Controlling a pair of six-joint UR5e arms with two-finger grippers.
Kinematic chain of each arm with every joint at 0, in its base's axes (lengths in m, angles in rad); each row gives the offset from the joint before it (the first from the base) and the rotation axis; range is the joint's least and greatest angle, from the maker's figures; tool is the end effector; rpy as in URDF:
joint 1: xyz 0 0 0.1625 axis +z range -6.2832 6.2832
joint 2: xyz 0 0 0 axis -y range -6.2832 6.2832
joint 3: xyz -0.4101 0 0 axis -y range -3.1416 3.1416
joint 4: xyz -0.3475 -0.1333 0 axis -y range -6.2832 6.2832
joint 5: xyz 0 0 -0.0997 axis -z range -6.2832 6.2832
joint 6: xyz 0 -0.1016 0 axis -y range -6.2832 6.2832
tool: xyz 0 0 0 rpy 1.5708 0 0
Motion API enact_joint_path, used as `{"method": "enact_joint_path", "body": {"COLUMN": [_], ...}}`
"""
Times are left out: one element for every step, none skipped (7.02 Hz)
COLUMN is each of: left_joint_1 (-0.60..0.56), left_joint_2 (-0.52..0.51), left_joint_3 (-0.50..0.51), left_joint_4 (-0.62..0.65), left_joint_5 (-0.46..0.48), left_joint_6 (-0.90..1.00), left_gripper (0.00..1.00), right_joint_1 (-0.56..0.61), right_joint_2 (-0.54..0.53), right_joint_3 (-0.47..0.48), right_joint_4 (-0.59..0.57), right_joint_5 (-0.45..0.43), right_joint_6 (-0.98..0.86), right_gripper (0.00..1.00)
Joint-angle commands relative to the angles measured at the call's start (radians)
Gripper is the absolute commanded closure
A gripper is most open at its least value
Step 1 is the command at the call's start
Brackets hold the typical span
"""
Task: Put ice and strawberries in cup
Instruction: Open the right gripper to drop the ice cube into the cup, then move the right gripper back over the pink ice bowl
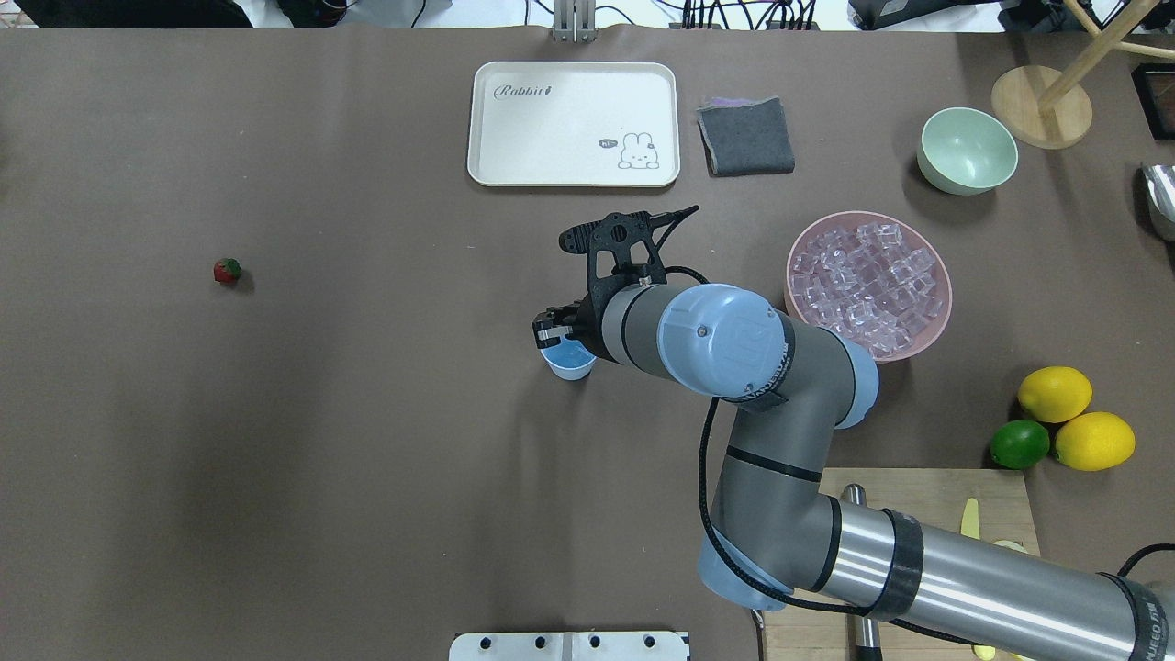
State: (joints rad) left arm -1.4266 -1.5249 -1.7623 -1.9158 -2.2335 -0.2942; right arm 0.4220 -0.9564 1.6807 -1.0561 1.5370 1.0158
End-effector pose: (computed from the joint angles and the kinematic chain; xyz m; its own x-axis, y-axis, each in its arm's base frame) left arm -0.0053 -0.4562 0.5454 0.7435 0.1298 -0.6560 0.0928 0.9514 0.2936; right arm -0.5143 -0.3808 0.2062 0.4836 -0.3601 0.7977 -0.2161 0.8341 0.5076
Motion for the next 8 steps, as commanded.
{"method": "enact_joint_path", "body": {"left_joint_1": [0.0,0.0,0.002,0.002,0.002,0.005,0.006,0.006], "left_joint_2": [0.0,-0.001,-0.001,-0.001,-0.003,0.0,0.0,-0.001], "left_joint_3": [0.0,0.001,-0.002,-0.003,-0.005,-0.003,-0.003,-0.003], "left_joint_4": [0.0,0.0,0.0,0.0,-0.002,-0.038,-0.043,-0.043], "left_joint_5": [0.0,0.0,0.0,0.0,0.0,0.0,0.0,0.0], "left_joint_6": [0.001,0.001,0.001,0.001,0.0,-0.006,-0.006,-0.006], "left_gripper": [0.02,0.02,0.02,0.02,0.02,0.02,0.02,0.02], "right_joint_1": [0.0,0.006,0.029,0.078,0.148,0.208,0.26,0.296], "right_joint_2": [-0.002,-0.002,-0.007,-0.033,-0.057,-0.109,-0.125,-0.177], "right_joint_3": [0.007,0.019,0.027,0.043,0.062,0.069,0.086,0.124], "right_joint_4": [0.001,0.001,-0.001,-0.004,-0.015,-0.002,-0.005,-0.008], "right_joint_5": [0.0,0.003,0.014,0.062,0.171,0.243,0.305,0.343], "right_joint_6": [0.003,0.003,0.0,-0.009,-0.005,-0.012,-0.013,-0.011], "right_gripper": [0.01,0.01,0.0,0.01,0.01,0.02,0.02,0.01]}}
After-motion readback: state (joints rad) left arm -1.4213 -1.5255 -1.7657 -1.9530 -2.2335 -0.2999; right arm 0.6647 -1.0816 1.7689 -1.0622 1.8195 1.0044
